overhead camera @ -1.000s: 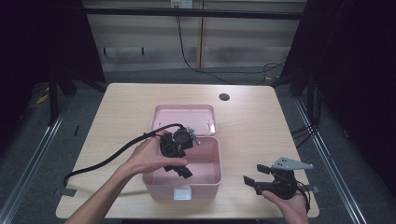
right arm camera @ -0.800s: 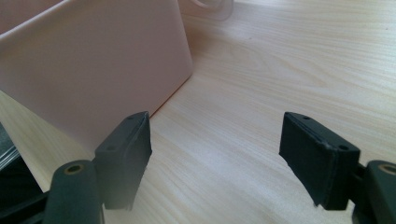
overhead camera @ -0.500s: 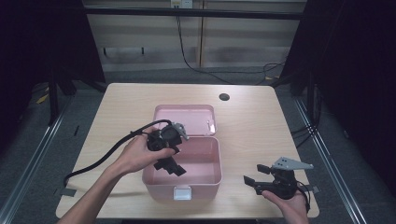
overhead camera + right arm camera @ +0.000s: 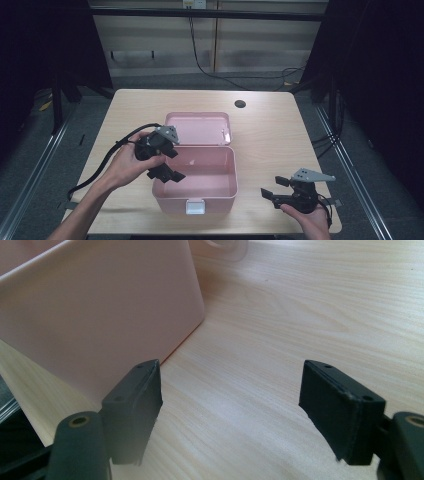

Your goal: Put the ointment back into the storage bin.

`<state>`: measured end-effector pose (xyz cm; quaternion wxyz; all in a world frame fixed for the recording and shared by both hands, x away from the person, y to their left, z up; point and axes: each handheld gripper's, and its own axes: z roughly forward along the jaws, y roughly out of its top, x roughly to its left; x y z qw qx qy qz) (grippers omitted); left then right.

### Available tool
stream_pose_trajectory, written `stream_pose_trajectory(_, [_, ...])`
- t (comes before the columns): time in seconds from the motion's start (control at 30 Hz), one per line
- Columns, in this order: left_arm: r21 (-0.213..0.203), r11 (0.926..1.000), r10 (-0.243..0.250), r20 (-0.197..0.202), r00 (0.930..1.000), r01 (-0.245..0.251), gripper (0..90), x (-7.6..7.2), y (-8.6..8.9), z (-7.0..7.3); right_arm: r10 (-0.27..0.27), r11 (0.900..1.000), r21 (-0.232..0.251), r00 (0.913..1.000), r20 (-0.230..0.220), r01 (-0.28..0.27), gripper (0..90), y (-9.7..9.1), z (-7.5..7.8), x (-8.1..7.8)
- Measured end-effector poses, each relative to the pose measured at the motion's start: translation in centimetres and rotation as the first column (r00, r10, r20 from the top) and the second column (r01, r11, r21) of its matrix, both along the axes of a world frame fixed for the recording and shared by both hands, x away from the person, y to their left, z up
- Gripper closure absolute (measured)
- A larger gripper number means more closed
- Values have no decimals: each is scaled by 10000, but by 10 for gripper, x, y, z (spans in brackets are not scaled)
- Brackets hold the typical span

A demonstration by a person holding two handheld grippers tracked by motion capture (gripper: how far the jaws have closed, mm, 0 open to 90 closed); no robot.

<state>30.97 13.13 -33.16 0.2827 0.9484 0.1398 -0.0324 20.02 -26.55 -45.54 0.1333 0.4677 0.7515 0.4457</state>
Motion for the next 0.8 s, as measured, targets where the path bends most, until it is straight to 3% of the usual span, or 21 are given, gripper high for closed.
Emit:
stream_pose_trajectory(0.23, [-157,9999,47,5,10000,-47,194,1,17,2,-18,10000,-11,10000,11,18,249,0,0,0])
stream_pose_trajectory(0.27, [-231,9994,262,26,9997,-262,185,1,22,2,-5,10000,-10,10000,3,5,249,0,0,0])
stream_pose_trajectory(0.3, [-58,9997,246,-4,9997,-246,183,2,26,2,1,10000,-15,10000,11,-1,249,1,0,0])
stream_pose_trajectory(0.4, [-379,9979,526,-48,9986,-528,195,1,37,-1,-18,10000,-12,10000,5,18,248,0,0,0])
stream_pose_trajectory(0.57, [-824,9949,590,-11,9983,-589,202,3,56,-1,-21,10000,0,10000,-17,21,249,0,0,1])
stream_pose_trajectory(0.6, [-1293,9872,932,-67,9956,-933,200,3,64,-1,-27,10000,-5,10000,-21,27,249,1,0,1])
stream_pose_trajectory(0.67, [-1250,9870,1040,163,9944,-1012,200,2,73,-3,-40,10000,-21,10000,-1,40,249,1,0,0])
stream_pose_trajectory(0.8, [-1558,9759,1545,-13,9880,-1528,201,-4,89,-15,-59,10000,-13,10000,15,59,249,0,0,0])
